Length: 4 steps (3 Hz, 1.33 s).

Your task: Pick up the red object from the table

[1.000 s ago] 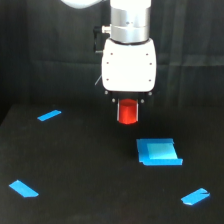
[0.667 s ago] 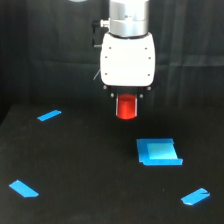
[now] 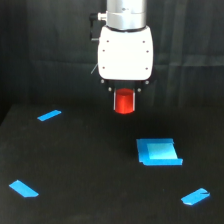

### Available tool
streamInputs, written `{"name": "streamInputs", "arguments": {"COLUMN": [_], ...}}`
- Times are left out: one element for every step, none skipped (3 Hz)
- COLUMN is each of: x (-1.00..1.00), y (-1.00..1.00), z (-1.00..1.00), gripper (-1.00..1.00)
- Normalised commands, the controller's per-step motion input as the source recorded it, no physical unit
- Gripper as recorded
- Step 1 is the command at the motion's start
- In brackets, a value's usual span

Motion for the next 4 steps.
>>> {"name": "streamInputs", "arguments": {"x": [0.1,0.05,-0.02,0.01], "y": [-0.03,-0.04,-0.03,-0.07], "z": [0.12,0.19,0.14,0.16], "gripper": [-1.0,-0.98,-0.9,-0.92]}}
